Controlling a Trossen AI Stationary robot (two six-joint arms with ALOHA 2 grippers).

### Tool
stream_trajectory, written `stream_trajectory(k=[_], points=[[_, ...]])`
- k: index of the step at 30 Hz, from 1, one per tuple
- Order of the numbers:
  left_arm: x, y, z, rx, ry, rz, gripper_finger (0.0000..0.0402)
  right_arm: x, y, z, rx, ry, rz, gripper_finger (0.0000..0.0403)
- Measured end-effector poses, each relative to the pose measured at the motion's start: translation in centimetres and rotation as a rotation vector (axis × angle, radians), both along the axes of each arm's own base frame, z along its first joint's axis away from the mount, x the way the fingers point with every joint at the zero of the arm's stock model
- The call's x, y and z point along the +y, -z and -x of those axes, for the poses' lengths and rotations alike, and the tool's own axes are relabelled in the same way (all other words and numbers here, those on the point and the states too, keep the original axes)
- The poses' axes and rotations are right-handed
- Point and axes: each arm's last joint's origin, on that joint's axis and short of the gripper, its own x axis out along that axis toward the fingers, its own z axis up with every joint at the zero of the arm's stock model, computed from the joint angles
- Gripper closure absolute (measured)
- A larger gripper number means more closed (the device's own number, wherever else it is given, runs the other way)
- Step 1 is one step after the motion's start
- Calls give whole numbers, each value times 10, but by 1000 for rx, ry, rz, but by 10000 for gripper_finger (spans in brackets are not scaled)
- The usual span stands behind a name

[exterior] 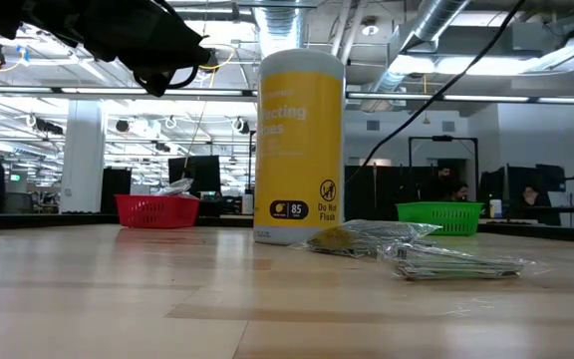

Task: Pick & Place Travel size toiletries
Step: Put the white cotton pack into the bottom green bin

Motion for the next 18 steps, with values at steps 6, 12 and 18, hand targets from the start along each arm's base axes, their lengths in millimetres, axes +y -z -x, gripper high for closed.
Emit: stream_trajectory(k=[6, 12, 18], points=[[0, 0, 0, 0, 0, 1, 318, 2, 0, 4, -5, 41, -5, 400], [0, 0, 0, 0, 0, 1, 318, 3, 0, 5, -9, 81, -4, 373], [0, 0, 0, 0, 0, 0, 318, 3, 1, 5, -21, 88, 7, 317]])
